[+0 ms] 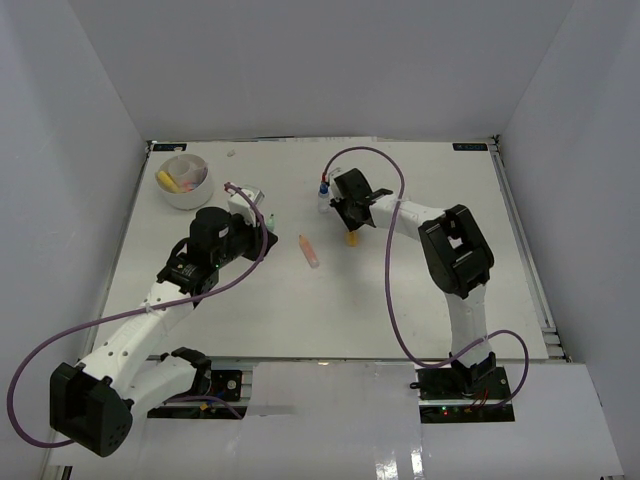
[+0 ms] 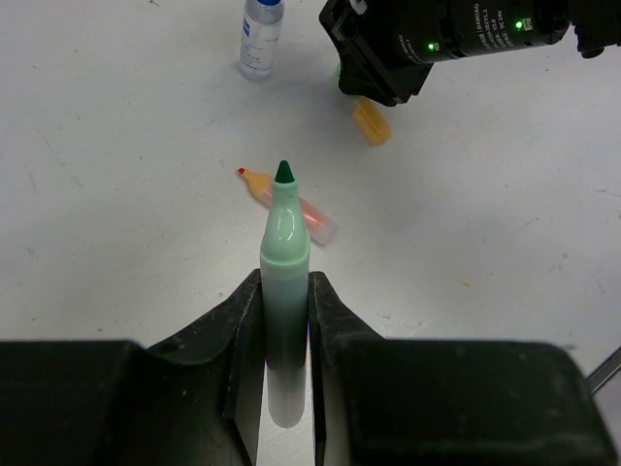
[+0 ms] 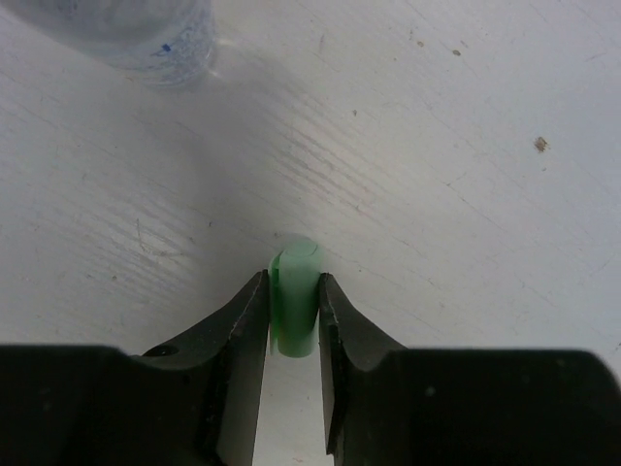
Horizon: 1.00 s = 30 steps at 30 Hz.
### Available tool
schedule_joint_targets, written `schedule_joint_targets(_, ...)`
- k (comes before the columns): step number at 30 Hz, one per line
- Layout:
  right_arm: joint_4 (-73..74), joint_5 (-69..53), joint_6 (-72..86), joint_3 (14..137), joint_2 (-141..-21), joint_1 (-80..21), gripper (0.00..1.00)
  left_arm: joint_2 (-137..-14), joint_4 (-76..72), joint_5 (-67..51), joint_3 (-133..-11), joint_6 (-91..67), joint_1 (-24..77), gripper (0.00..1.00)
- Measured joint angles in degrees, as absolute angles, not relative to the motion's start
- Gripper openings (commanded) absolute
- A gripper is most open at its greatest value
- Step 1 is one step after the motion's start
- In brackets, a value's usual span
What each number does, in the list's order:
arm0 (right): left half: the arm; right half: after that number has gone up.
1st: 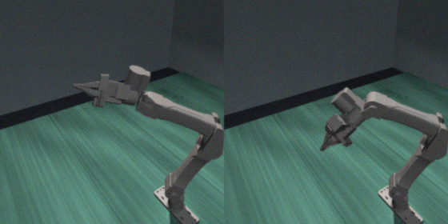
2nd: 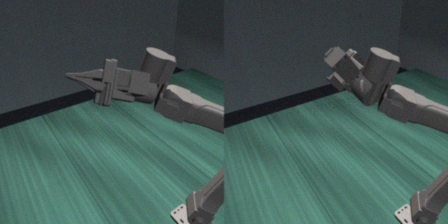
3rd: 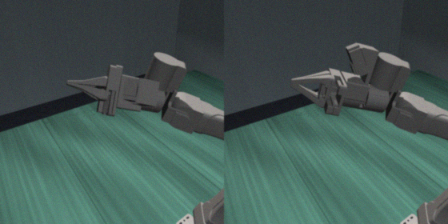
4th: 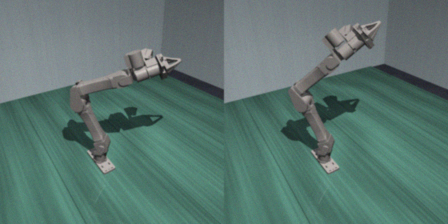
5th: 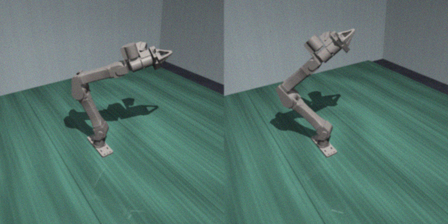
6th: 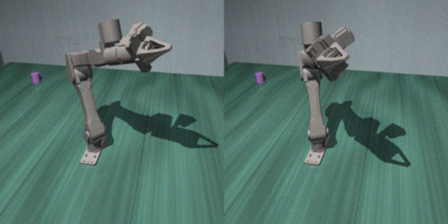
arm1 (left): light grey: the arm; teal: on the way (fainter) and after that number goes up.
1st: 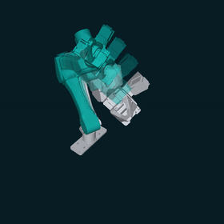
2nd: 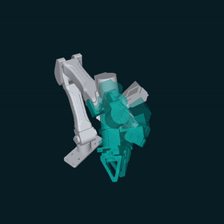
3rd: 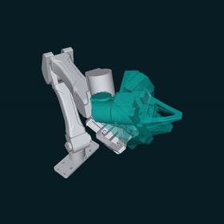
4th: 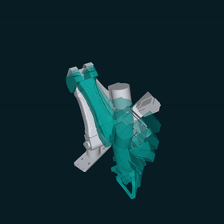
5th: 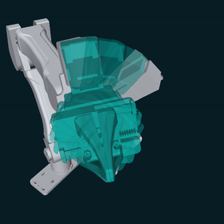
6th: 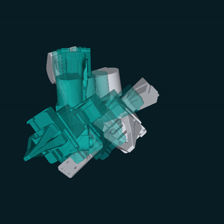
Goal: Sort the stationery into containers
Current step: Close the pen cap on the pen.
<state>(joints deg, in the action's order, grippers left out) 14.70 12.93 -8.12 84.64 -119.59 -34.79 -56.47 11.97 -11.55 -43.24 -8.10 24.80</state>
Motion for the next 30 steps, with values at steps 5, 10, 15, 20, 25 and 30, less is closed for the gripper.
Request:
schedule_joint_targets(5, 14.48, 13.02, -8.08, 83.20, -117.97, -34.57, 0.17, -56.47, 11.57, -13.65, -42.72, -7.92, 24.80, 0.00)
schedule_joint_targets(10, 13.96, 11.38, -7.53, 77.56, -108.40, -34.54, 0.15, -56.18, 10.09, -18.48, -42.02, -7.92, 24.69, 0.00)
schedule_joint_targets(15, 8.40, 3.51, -5.63, 71.20, -89.58, -34.63, 0.12, -54.72, 5.04, -27.75, -39.70, -8.62, 24.53, 0.00)
schedule_joint_targets(20, -0.49, -8.36, -2.35, 69.01, -77.69, -34.87, 0.12, -55.44, -3.84, -38.17, -39.29, -11.92, 24.53, 0.00)
schedule_joint_targets(25, -11.05, -20.49, 3.18, 68.75, -73.78, -35.31, 0.12, -59.35, -9.50, -46.74, -41.76, -13.56, 24.53, 0.00)
schedule_joint_targets(30, -22.44, -31.55, 11.40, 67.26, -74.08, -36.67, 0.13, -59.81, -14.04, -50.76, -41.93, -13.63, 24.53, 0.00)
